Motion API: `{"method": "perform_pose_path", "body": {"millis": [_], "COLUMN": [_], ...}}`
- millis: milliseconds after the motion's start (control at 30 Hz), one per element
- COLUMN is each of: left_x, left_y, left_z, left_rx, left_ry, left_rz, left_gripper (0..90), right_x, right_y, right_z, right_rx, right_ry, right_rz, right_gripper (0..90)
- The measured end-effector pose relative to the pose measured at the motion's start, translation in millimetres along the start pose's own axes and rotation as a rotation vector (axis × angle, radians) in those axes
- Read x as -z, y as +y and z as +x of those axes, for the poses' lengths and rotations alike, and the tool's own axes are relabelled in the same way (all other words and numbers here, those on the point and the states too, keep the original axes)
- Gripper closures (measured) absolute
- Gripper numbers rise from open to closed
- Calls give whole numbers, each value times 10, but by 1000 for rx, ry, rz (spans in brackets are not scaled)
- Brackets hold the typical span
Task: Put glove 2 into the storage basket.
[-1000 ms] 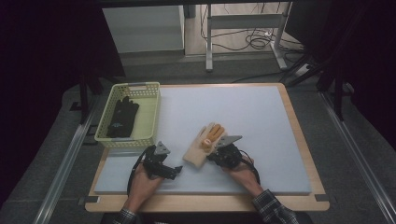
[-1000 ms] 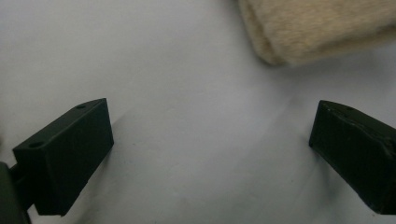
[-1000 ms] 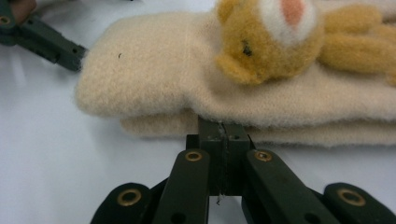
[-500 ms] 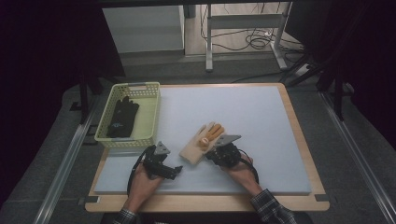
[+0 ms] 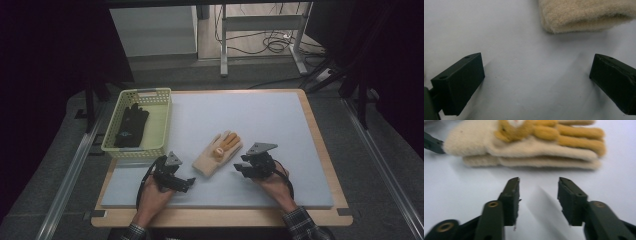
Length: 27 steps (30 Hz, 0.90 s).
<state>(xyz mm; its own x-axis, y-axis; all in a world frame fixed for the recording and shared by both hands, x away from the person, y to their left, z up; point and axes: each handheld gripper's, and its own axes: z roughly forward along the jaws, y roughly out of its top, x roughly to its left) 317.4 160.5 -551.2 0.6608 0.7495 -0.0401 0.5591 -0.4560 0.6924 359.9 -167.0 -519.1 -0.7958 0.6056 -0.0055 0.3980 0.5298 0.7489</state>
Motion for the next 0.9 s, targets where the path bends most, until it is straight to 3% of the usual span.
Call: {"method": "perform_pose_path", "body": {"millis": [233,500,800,900], "left_x": [0,2,0,0], "left_y": [0,0,0,1], "left_z": [0,3,1,0], "left_rx": [0,-4,0,0], "left_ry": [0,0,-1,0], "left_rz": [0,4,0,1], "left_gripper": [1,0,0,1], "right_x": [147,290,361,366], "right_y": [-113,-286,-488,-502], "right_z": [-157,-351,-527,-552], "right_rx": [-29,-72,-103,-125], "right_ry": [-74,-121,-191,-184], "right_rz": [12,29,79,71], "right_gripper": [281,114,26,24]}}
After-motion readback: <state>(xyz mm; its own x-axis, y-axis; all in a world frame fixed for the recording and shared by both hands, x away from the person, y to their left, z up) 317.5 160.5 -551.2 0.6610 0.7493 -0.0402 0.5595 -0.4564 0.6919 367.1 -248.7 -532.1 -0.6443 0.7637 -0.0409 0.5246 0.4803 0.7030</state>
